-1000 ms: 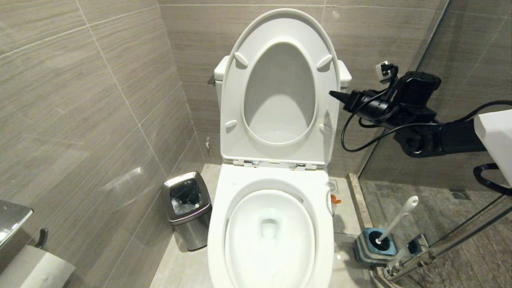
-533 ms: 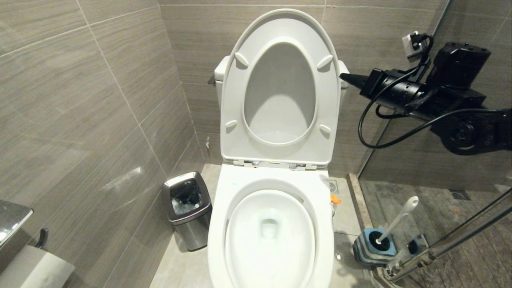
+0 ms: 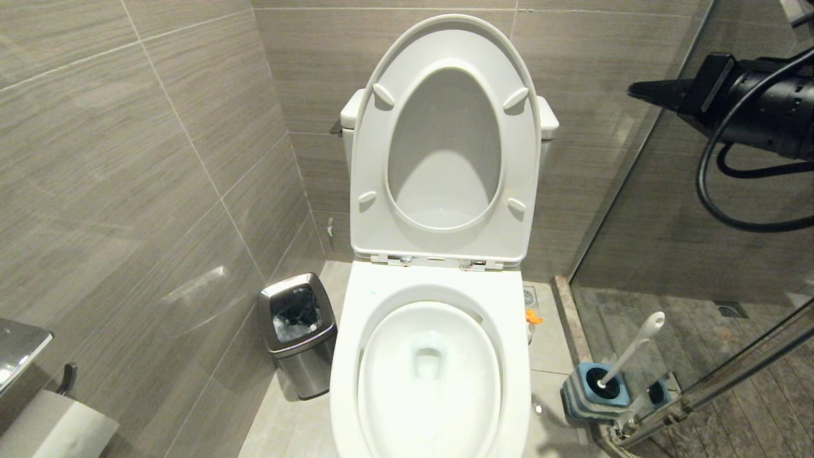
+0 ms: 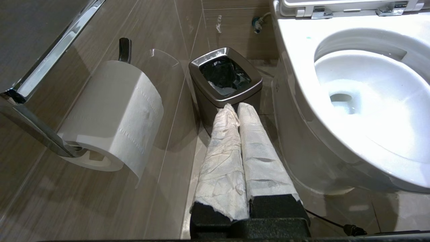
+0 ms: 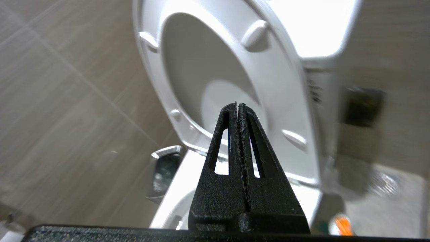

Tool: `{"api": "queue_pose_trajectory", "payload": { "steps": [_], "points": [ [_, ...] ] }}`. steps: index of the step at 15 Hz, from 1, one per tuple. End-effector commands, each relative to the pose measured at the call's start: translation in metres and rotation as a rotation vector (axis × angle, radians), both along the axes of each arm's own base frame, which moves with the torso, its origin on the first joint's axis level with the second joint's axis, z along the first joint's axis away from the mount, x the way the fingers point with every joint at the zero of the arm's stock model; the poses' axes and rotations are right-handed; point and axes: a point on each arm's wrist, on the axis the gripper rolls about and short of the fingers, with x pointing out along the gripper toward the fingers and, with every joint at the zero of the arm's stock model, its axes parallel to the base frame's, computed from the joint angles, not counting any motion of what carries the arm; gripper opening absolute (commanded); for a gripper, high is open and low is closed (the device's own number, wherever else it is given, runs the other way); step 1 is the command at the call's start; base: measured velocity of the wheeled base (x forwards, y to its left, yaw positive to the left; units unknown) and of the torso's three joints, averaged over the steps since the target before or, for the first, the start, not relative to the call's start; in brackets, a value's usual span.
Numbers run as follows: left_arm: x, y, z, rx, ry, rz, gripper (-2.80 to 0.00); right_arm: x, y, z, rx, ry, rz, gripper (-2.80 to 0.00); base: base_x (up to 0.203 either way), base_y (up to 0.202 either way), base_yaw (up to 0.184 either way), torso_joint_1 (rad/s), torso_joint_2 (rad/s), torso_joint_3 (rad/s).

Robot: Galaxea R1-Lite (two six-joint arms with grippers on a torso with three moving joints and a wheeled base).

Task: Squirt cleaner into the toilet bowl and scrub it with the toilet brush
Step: Pour in the cleaning agent

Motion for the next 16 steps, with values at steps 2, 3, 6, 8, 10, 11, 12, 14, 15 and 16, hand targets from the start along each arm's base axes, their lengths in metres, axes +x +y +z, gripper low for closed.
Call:
{"api": "queue_pose_trajectory", "payload": {
  "steps": [2,3,6,8,10,11,12,14,15,16],
  "points": [
    [0.000,0.000,0.000,0.001,0.000,0.001,-2.80,-0.045,-0.017,0.016,0.004,-0.007,-0.123,-2.80,0.000,0.000,0.000,0.000,0.00,0.000],
    [0.000,0.000,0.000,0.001,0.000,0.000,-2.80,-0.048,-0.025,0.018,-0.008,-0.005,-0.165,-2.80,0.000,0.000,0.000,0.000,0.00,0.000],
    [0.000,0.000,0.000,0.001,0.000,0.000,-2.80,-0.060,-0.054,0.024,-0.050,-0.014,-0.300,-2.80,0.000,0.000,0.000,0.000,0.00,0.000],
    [0.000,0.000,0.000,0.001,0.000,0.001,-2.80,-0.073,-0.064,0.028,-0.058,-0.015,-0.354,-2.80,0.000,0.000,0.000,0.000,0.00,0.000],
    [0.000,0.000,0.000,0.001,0.000,0.000,-2.80,-0.086,-0.067,0.029,-0.058,-0.025,-0.377,-2.80,0.000,0.000,0.000,0.000,0.00,0.000],
    [0.000,0.000,0.000,0.001,0.000,0.000,-2.80,-0.095,-0.066,0.029,-0.059,-0.028,-0.379,-2.80,0.000,0.000,0.000,0.000,0.00,0.000],
    [0.000,0.000,0.000,0.001,0.000,0.000,-2.80,-0.106,-0.065,0.027,-0.060,-0.028,-0.380,-2.80,0.000,0.000,0.000,0.000,0.00,0.000],
    [0.000,0.000,0.000,0.001,0.000,0.000,-2.80,-0.136,-0.062,0.022,-0.063,-0.014,-0.379,-2.80,0.000,0.000,0.000,0.000,0.00,0.000],
    [0.000,0.000,0.000,0.001,0.000,0.000,-2.80,-0.152,-0.060,0.019,-0.069,-0.005,-0.377,-2.80,0.000,0.000,0.000,0.000,0.00,0.000],
    [0.000,0.000,0.000,0.001,0.000,0.000,-2.80,-0.168,-0.058,0.015,-0.075,0.006,-0.371,-2.80,0.000,0.000,0.000,0.000,0.00,0.000]
  ]
}}
